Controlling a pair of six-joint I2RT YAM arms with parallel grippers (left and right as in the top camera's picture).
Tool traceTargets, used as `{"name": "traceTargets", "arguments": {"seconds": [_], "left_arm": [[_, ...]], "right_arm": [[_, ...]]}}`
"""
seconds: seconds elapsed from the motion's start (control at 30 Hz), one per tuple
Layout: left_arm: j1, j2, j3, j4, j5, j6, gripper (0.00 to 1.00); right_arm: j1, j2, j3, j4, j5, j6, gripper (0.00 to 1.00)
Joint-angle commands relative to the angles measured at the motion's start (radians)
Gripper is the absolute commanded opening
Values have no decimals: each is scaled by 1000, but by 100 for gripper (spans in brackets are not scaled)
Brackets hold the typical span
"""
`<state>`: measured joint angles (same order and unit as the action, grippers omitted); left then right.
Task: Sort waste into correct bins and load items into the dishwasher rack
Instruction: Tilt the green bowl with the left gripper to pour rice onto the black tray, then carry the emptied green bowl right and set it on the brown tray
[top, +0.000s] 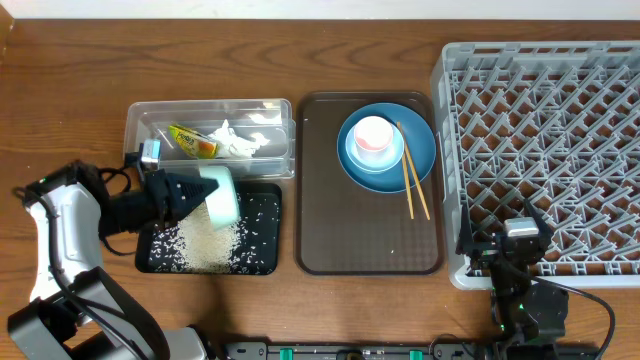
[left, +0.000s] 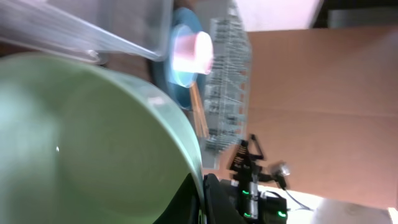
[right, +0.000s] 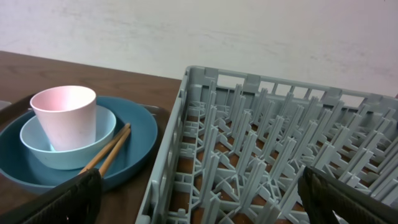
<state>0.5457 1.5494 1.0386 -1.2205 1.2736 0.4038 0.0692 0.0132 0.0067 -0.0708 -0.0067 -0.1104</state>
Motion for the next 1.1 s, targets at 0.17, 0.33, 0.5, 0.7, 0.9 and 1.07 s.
{"name": "traceTargets", "arguments": {"seconds": [0.17,0.33,0.5,0.7,0.9,1.07], "left_arm": [[-4,-84,29,82,-187,-277,6],[-4,-235,46,83,-188,-346,6],[-20,-399,53,114,-314,-470,6],[-141,-554,53,189,-480,-622,6],[-356,-581,52,267,-615,-749,6],[-593,-539,52,318,-769,-832,6]], "right_arm": [[11,-1,-1,-4,6,-3,99],[11,-1,-1,-4,6,-3,99],[11,-1,-1,-4,6,-3,99],[11,-1,-1,-4,6,-3,99],[11,-1,-1,-4,6,-3,99],[11,-1,-1,-4,6,-3,99]]}}
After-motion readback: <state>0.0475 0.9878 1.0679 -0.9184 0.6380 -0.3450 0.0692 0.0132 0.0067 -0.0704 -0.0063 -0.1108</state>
